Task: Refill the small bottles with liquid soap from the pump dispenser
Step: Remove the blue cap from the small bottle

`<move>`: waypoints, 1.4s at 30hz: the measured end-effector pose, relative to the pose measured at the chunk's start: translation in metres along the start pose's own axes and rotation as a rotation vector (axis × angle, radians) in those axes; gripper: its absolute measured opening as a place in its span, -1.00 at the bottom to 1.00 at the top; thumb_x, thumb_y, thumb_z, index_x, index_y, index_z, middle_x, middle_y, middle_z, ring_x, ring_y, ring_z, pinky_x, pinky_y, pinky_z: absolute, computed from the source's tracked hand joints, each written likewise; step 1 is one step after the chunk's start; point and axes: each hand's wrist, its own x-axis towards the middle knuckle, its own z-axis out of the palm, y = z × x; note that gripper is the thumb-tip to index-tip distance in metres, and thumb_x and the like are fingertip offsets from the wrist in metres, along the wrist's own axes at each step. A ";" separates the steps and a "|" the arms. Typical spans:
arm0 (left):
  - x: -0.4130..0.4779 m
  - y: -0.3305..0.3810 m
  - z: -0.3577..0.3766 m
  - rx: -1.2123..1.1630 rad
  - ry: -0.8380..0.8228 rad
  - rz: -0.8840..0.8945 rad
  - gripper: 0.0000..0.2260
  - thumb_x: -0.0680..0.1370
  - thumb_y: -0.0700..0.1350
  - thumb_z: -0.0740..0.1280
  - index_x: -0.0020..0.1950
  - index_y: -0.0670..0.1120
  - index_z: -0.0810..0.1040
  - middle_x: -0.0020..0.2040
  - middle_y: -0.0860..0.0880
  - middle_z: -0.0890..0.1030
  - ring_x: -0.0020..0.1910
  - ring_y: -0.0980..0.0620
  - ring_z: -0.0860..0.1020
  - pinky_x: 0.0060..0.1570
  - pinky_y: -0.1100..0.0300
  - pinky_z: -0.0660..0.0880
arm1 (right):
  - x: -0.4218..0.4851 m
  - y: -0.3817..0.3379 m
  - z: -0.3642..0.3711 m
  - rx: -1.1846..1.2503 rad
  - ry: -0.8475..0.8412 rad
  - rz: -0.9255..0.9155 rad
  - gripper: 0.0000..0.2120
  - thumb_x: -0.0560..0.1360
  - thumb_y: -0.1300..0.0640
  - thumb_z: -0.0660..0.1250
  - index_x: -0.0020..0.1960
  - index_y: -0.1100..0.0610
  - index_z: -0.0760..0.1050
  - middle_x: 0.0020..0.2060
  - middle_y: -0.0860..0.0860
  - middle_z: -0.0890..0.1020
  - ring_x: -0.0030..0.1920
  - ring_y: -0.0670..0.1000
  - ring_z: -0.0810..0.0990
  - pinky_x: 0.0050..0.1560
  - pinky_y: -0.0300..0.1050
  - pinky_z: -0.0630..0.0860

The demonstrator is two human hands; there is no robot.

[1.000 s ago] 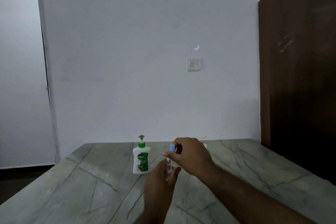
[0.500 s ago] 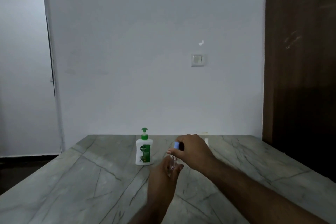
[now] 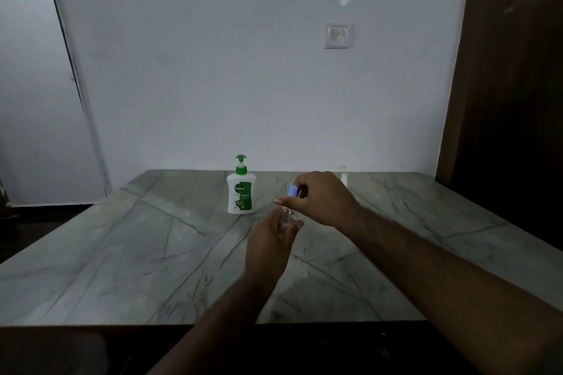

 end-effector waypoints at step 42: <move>0.001 -0.010 0.012 -0.072 0.004 -0.003 -0.94 0.58 0.05 0.36 0.03 0.14 0.52 -0.17 0.17 0.61 -0.13 0.35 0.55 -0.25 0.47 0.41 | 0.022 -0.028 -0.034 -0.306 -0.435 -0.031 -0.81 0.43 -0.07 0.44 -0.12 0.05 0.63 -0.31 -0.04 0.70 -0.32 -0.12 0.67 -0.15 -0.09 0.64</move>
